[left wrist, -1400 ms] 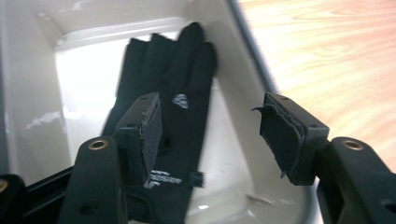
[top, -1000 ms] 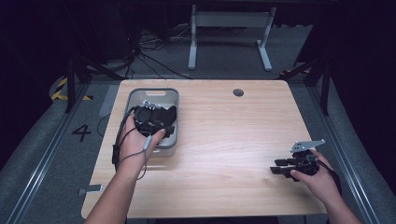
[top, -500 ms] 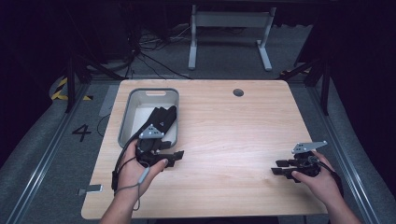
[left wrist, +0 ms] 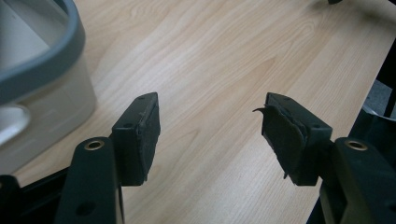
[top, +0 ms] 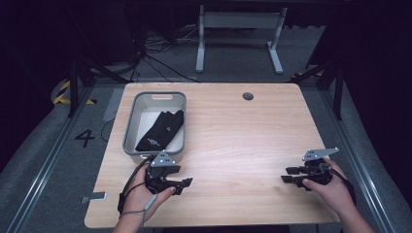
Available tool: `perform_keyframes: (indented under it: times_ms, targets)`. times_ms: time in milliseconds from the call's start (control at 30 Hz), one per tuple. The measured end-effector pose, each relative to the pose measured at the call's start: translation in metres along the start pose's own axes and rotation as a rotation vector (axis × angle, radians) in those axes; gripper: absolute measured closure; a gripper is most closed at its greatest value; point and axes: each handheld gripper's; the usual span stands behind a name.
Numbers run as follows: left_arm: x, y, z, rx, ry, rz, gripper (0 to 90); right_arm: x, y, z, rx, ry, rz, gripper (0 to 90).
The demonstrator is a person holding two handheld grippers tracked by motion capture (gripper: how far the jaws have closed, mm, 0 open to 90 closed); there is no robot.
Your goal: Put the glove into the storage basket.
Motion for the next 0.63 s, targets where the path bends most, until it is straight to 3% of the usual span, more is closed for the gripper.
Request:
perform_keyframes:
  times_ms: [200,367,467,633]
  targets:
    - [-0.021,0.003,0.01,-0.008,0.065,0.009,37.7,-0.002,0.001,0.002,0.005,0.002,0.004,54.6]
    - [-0.037,0.007,0.02,0.013,0.098,0.017,37.8,-0.004,0.002,0.003,0.014,0.002,0.01,53.9]
    - [-0.042,0.006,0.022,-0.013,0.128,0.014,37.7,-0.006,0.002,0.003,0.021,0.004,0.013,53.5]
    - [-0.039,0.01,0.025,-0.007,0.105,0.02,35.9,-0.009,0.0,0.004,0.034,-0.003,0.014,51.3]
Point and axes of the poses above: each handheld gripper's, and its own axes: x roughly backward along the jaws, z roughly out of its underside, y roughly to its left, and after that the axes turned 15 degrees about -x, right-handed
